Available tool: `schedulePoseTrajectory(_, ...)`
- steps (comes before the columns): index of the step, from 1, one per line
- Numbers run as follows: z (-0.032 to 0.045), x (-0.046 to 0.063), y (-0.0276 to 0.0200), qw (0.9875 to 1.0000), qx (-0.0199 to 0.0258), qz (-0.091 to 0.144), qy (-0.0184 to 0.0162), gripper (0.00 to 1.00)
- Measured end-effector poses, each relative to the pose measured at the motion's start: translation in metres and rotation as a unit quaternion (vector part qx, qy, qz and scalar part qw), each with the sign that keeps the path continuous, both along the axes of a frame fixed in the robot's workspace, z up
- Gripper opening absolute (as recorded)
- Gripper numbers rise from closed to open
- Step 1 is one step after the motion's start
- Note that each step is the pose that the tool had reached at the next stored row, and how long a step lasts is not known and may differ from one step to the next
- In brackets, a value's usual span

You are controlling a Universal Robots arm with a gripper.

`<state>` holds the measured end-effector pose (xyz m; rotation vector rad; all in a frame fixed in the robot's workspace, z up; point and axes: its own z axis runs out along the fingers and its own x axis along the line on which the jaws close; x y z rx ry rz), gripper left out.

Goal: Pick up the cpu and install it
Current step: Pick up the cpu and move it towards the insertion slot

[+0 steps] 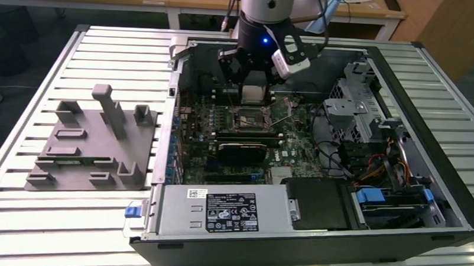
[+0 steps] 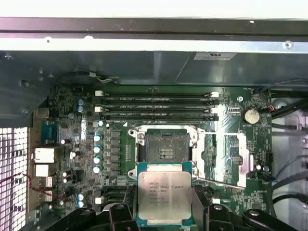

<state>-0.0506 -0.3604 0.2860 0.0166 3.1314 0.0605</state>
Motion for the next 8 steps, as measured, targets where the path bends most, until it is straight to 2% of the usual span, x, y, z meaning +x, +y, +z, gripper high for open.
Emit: schedulePoseTrajectory(8, -0.0093, 0.0, 0.0068, 1.0, 0.0001, 0.0, -0.0001, 0.54)
